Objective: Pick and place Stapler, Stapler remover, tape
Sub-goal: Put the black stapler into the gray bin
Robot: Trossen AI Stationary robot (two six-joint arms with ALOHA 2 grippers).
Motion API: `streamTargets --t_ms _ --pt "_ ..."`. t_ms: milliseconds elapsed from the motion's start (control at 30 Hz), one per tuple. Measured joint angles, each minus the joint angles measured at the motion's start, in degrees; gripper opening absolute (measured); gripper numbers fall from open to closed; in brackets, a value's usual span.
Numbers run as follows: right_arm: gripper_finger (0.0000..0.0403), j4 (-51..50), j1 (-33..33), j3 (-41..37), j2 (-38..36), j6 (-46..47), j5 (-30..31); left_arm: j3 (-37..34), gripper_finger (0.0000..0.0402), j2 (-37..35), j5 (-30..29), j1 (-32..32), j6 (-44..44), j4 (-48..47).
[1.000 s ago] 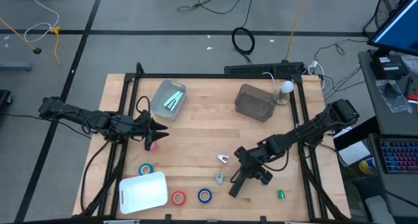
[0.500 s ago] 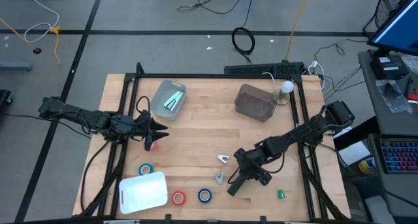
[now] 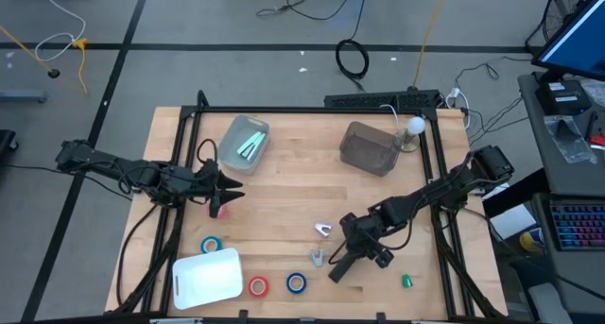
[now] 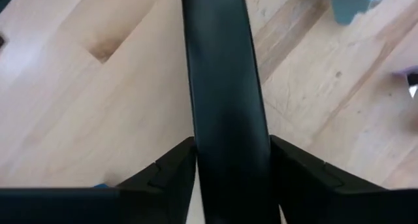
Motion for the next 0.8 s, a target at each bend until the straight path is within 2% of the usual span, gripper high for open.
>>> streamTargets --t_ms 200,467,800 --pt "0.0129 -0.5 -0.7 0.0 0.0 0.4 0.0 0.0 0.0175 0.0 0.0 0.0 0.0 0.0" --pt "0.0134 -0.5 -0.7 0.0 -0.2 0.7 0.0 0.0 0.0175 0.0 0.0 0.0 -5.4 0.0" --pt "0.0128 -1.9 -1.1 2.2 -4.4 3.4 0.0 0.0 0.0175 0.0 0.0 0.0 -10.4 3.3"
